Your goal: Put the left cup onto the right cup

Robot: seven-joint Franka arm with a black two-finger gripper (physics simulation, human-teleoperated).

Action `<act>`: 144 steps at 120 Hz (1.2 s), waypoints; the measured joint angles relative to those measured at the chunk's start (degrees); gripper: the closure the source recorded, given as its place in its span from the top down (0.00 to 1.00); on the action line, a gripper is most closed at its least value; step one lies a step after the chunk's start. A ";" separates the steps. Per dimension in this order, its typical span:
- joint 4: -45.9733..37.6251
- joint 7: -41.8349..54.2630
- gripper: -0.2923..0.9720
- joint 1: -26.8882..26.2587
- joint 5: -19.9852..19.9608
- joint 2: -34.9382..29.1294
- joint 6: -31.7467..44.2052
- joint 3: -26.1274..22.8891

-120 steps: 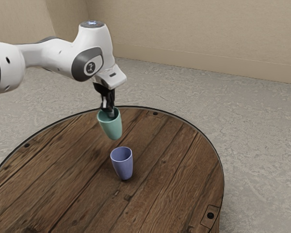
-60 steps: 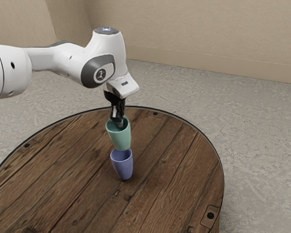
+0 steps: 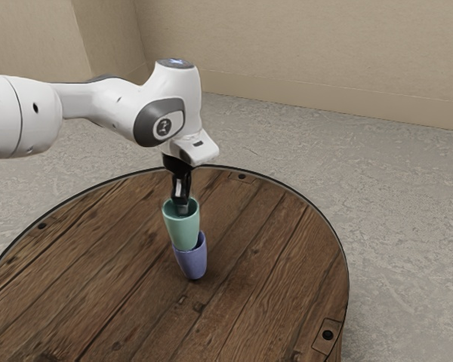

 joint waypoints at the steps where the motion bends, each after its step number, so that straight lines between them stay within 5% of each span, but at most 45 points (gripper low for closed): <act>1: 0.01 -0.03 0.15 0.01 -0.01 0.12 0.01 0.00; 74: 0.64 -1.26 0.15 0.81 0.43 3.87 0.98 0.01; 107: 0.66 -0.65 0.56 0.77 0.16 3.20 1.17 0.02; 144: 0.66 -0.20 0.72 0.50 0.17 0.79 0.86 0.11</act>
